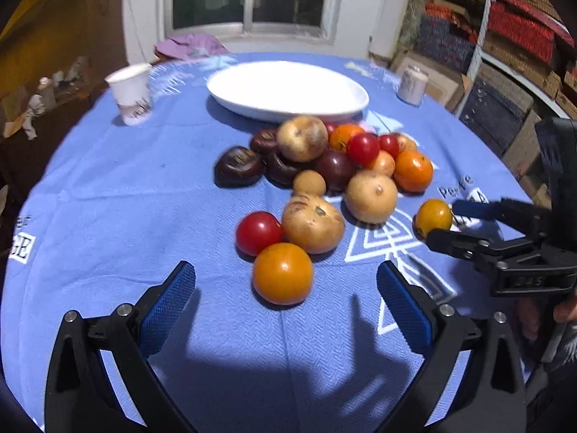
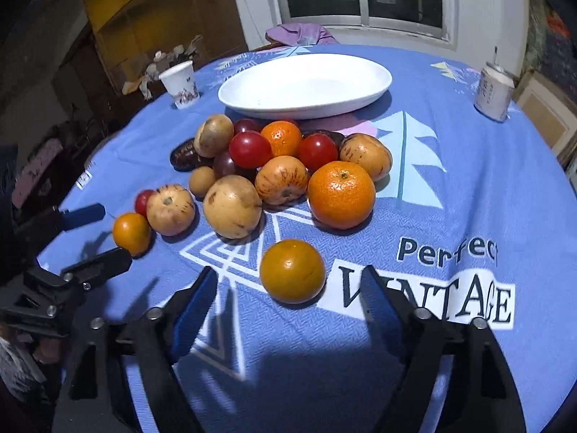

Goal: Organize fruits
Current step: 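Grasp a small orange tomato with the left tool while the right tool grasps another, then carry both small orange tomatoes onto the white plate and open both tools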

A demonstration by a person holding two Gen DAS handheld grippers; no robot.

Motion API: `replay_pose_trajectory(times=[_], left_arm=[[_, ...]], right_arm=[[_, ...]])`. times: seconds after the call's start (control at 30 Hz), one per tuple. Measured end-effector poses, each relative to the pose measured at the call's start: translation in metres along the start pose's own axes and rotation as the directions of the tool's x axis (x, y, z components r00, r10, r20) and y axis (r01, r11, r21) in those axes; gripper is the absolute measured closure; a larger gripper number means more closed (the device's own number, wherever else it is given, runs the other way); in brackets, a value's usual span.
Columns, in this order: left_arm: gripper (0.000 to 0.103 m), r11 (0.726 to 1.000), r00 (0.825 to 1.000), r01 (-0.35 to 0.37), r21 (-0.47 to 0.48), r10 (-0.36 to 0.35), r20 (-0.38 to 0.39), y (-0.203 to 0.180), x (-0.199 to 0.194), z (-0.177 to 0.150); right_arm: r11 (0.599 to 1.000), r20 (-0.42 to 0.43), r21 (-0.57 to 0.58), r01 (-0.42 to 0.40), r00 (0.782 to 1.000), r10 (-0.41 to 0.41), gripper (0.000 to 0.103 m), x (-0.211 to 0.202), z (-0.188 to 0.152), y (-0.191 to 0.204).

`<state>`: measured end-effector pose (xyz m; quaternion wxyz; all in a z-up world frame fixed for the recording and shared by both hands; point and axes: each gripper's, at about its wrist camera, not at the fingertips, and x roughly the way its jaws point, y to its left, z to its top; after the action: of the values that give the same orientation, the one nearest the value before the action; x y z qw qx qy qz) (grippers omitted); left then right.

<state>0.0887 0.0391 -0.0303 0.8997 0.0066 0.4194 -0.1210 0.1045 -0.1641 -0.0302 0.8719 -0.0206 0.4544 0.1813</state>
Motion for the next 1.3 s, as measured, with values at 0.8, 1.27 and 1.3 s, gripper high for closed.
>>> replay_pose_trajectory(times=[0.8, 1.27, 1.3], left_arm=[[0.067, 0.996, 0.996, 0.084, -0.043, -0.085, -0.026, 0.007, 0.011, 0.007], [0.066, 0.998, 0.997, -0.006, -0.058, 0.011, 0.08, 0.025, 0.044, 0.177], [0.066, 0.998, 0.998, -0.013, -0.068, 0.017, 0.063, 0.029, 0.057, 0.182]], right_arm=[[0.991, 0.018, 0.068, -0.117, 0.993, 0.116, 0.064, 0.004, 0.002, -0.014], [0.997, 0.19, 0.069, 0.017, 0.981, -0.03, 0.064, 0.013, 0.174, -0.027], [0.996, 0.166, 0.093, 0.016, 0.986, -0.031, 0.064, 0.033, 0.182, -0.034]])
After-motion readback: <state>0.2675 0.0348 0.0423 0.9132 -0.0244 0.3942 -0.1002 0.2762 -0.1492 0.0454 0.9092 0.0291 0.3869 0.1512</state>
